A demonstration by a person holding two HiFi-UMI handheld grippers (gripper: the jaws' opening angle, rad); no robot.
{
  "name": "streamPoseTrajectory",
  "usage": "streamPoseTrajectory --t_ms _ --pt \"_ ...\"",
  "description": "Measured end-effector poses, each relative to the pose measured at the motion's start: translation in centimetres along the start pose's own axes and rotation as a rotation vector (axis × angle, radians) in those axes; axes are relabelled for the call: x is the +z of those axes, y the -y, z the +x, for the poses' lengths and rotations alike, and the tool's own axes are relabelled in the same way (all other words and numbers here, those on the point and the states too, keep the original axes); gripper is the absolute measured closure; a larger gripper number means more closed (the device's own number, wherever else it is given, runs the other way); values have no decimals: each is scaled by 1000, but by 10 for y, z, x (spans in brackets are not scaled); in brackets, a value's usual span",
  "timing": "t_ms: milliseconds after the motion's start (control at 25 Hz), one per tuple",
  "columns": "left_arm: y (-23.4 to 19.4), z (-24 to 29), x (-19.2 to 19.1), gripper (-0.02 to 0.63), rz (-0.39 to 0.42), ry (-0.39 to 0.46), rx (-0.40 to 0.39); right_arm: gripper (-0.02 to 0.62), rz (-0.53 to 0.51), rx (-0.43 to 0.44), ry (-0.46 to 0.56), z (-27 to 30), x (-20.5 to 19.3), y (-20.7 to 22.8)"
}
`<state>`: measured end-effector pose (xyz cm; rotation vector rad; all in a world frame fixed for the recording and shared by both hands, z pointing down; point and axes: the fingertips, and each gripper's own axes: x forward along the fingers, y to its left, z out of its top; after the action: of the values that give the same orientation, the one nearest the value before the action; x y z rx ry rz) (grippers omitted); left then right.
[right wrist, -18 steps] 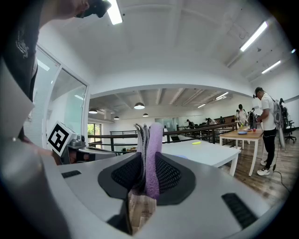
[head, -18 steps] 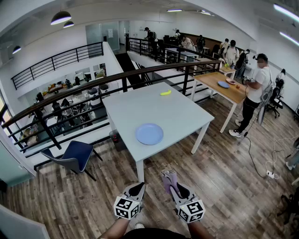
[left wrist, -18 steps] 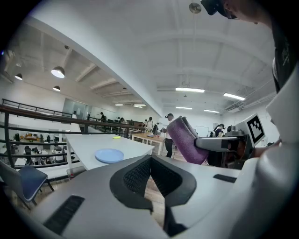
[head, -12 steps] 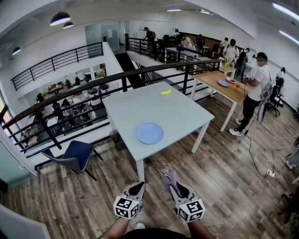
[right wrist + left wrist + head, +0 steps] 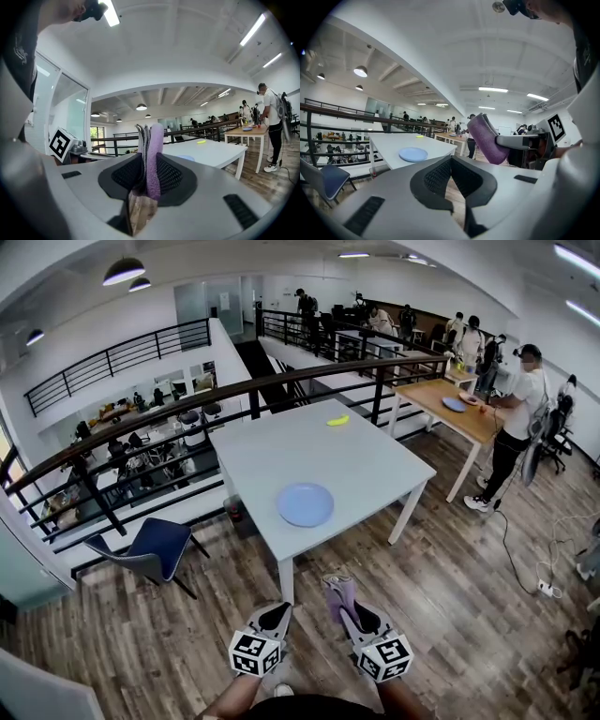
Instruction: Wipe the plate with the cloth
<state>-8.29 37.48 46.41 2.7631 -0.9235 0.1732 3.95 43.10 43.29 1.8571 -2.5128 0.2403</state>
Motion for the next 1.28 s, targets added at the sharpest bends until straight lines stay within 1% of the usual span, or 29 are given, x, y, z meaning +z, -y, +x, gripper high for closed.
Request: streamPoseTrajectory --t_ms 200,480,720,800,920,1000,1120,1280 --pt "-20 -3 -1 592 -15 8 4 491 22 -43 36 12 5 0" --pt "-48 -9 0 592 -13 15 -10 491 10 -62 28 37 1 -15" --pt "-68 -18 1 592 4 7 -25 491 7 -113 17 49 -9 -24" --pt "-77 -20 4 592 -1 11 -17 491 15 -121 9 53 -11 -25" --pt "-88 -21 3 592 -22 9 0 491 -29 -127 -11 60 -14 -27" --pt "-93 -16 -1 592 -28 -3 9 491 -40 -128 -18 67 -13 -23" --pt "-99 -7 -2 592 -39 -11 25 491 -26 -114 -19 80 -14 -12" --pt "-106 15 7 592 -53 -4 28 491 53 -88 -7 104 -9 8"
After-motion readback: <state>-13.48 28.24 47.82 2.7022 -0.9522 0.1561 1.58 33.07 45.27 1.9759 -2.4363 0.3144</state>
